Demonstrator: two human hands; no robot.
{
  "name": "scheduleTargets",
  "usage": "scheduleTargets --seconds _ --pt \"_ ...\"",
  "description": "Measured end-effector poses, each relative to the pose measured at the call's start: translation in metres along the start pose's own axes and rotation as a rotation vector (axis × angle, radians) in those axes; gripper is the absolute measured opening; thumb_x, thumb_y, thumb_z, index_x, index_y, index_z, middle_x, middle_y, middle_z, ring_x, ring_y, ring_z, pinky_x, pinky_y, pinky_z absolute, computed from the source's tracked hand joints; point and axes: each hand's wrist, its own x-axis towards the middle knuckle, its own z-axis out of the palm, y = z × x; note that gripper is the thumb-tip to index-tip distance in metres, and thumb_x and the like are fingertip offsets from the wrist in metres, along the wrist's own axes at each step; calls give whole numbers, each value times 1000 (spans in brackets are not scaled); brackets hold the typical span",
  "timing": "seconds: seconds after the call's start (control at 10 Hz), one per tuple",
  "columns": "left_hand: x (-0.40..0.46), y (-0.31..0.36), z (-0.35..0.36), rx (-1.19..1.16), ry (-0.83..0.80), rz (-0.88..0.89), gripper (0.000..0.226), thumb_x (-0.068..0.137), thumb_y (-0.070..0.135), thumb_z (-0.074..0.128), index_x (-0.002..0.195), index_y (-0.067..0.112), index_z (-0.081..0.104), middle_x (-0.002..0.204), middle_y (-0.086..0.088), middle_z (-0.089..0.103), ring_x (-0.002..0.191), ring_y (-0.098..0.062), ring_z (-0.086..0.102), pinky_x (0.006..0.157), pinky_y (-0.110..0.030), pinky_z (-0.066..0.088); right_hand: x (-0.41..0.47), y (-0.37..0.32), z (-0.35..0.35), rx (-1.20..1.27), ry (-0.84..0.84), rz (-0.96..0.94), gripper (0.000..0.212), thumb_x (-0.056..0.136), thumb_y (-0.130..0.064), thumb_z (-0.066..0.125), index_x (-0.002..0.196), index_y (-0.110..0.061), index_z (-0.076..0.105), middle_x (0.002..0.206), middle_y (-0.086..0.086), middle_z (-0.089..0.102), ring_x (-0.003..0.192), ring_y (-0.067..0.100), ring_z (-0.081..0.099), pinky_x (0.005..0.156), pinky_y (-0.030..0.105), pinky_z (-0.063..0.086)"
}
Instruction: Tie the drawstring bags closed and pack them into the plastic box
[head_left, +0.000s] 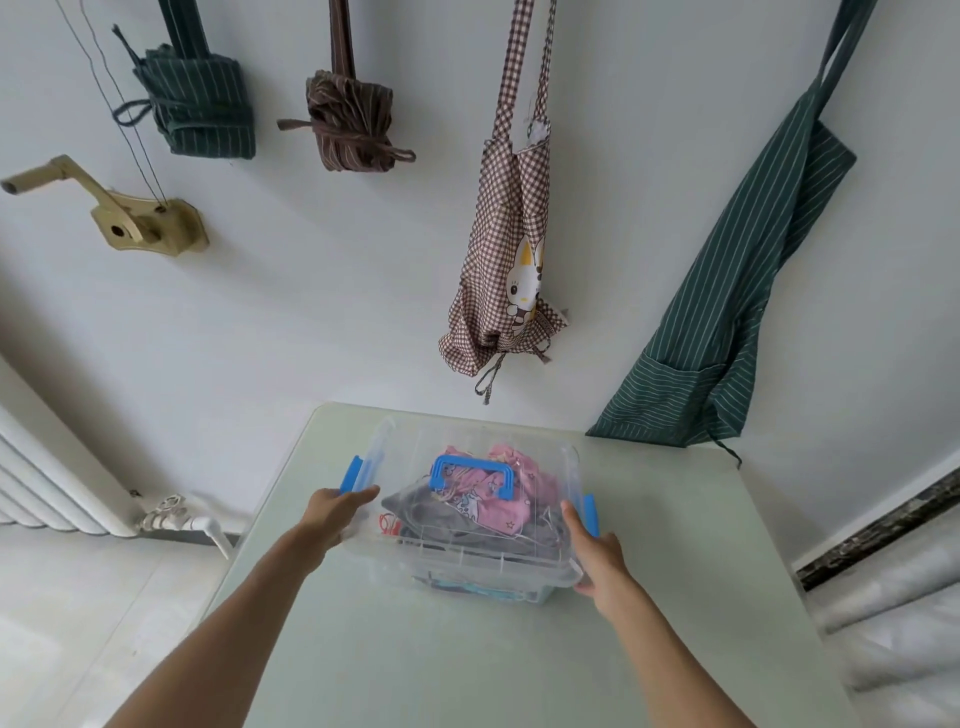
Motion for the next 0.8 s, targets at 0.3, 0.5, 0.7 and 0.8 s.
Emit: scheduleTargets --seconds 0.3,0.5,0.7,0.8 --pt "-30 0 18 205 436 231 41 83 33 68 122 20 65 111 -4 71 74 -18 57 61 -25 40 -10 5 3 -569 397 -540 39 90 -39 56 62 -12 48 68 10 61 65 34 56 55 30 36" --pt "-31 1 27 164 471 182 39 85 33 67 122 19 64 114 -7 69 79 -24 60 77 -34 53 -2 -1 5 -747 447 -614 37 95 -39 46 89 -7 64 87 15 68 82 36 63 65 34 44" --pt "-33 0 21 21 342 216 61 81 39 71 134 18 52 138 -7 54 111 -27 57 95 -41 48 -10 -7 3 -771 297 -487 50 94 -50 39 118 -9 54 116 16 63 104 35 59 83 38 47" --pt "-55 -24 10 -182 315 242 76 81 42 69 144 19 33 150 -3 35 133 -22 40 106 -40 36 -24 -20 -30 -518 196 -535 76 88 -60 42 144 -11 28 147 12 39 131 26 42 103 38 35"
